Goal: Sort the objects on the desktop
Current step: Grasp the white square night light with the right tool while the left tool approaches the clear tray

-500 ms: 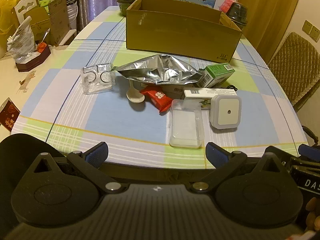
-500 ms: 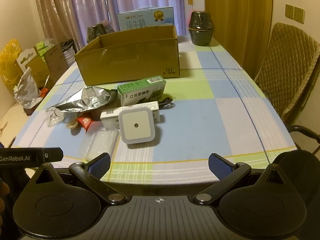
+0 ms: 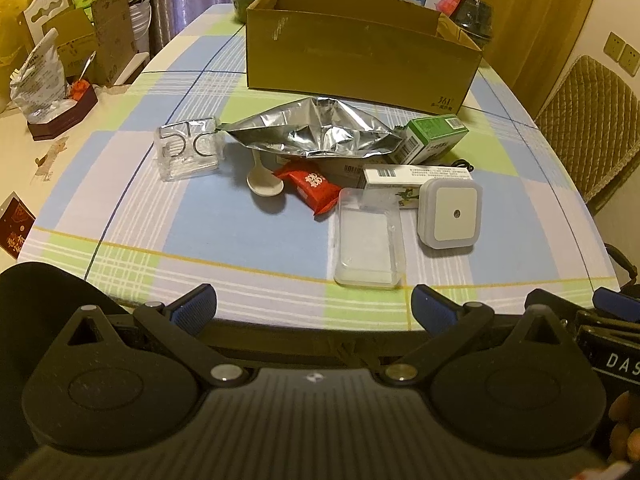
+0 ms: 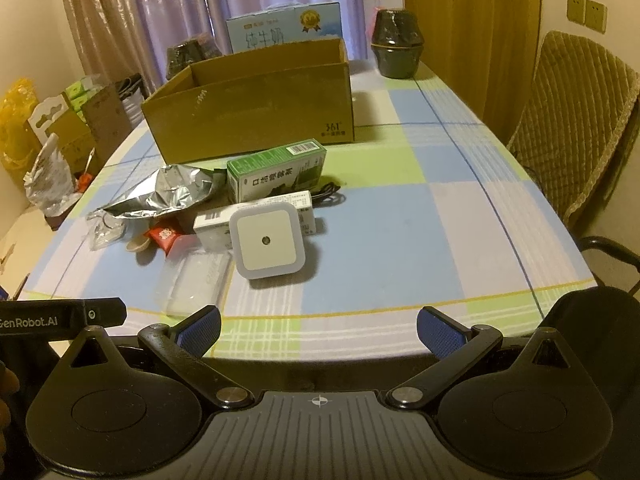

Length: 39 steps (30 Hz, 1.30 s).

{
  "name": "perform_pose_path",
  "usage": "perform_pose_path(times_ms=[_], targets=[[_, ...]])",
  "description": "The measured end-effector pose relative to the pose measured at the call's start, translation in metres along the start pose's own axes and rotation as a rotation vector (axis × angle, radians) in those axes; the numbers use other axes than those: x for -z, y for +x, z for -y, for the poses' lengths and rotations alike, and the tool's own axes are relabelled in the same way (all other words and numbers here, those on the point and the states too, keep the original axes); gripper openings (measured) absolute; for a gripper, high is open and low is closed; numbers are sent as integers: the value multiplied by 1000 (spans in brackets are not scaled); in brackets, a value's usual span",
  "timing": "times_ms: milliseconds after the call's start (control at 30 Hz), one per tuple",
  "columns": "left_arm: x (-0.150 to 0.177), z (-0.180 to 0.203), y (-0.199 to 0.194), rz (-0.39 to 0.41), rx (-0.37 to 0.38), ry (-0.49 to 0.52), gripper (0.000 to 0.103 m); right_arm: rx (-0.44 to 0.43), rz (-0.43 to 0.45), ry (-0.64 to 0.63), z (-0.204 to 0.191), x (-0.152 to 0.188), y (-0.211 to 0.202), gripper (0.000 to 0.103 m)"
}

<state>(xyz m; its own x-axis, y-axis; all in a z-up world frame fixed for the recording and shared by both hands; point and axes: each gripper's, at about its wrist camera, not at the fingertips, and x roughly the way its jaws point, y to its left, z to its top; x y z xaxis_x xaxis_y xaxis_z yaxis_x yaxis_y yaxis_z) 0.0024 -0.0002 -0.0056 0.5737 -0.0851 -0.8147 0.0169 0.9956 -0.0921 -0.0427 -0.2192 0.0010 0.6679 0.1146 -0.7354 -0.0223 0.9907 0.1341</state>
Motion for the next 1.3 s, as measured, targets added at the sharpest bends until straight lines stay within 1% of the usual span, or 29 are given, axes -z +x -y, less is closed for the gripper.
perform_pose_path(times_ms=[400, 567, 667, 767, 833, 900, 1067, 1200, 1233, 1267, 1300], targets=[[0, 0, 0, -6, 5, 4, 102, -1, -8, 1, 1, 1, 3, 101], [-1, -2, 1, -9, 19, 0, 102, -17, -9, 0, 0, 1, 4, 101], [-2, -4, 0, 0, 11, 6, 102, -29, -3, 11, 1, 0, 5, 101], [-6, -5, -1, 12, -1, 19, 102, -17, 1, -12, -2, -2, 9, 101], [-7, -6, 2, 15, -10, 26, 102, -54, 35, -39, -3, -4, 9, 101], [-10, -7, 5, 10, -7, 29, 102, -35, 42, -92, -10, -8, 14, 101], [-16, -11, 12, 10, 4, 17, 102, -59, 22, -121, -21, -18, 40, 101], [-20, -15, 17, 16, 12, 7, 102, -61, 35, -165, -30, -20, 59, 100], [-21, -16, 18, 16, 15, 7, 102, -52, 39, -176, -32, -20, 64, 96], [-21, -17, 20, 15, 15, 10, 102, -49, 38, -188, -34, -21, 69, 87], [-21, -17, 21, 14, 13, 16, 102, -48, 36, -195, -35, -22, 74, 84]])
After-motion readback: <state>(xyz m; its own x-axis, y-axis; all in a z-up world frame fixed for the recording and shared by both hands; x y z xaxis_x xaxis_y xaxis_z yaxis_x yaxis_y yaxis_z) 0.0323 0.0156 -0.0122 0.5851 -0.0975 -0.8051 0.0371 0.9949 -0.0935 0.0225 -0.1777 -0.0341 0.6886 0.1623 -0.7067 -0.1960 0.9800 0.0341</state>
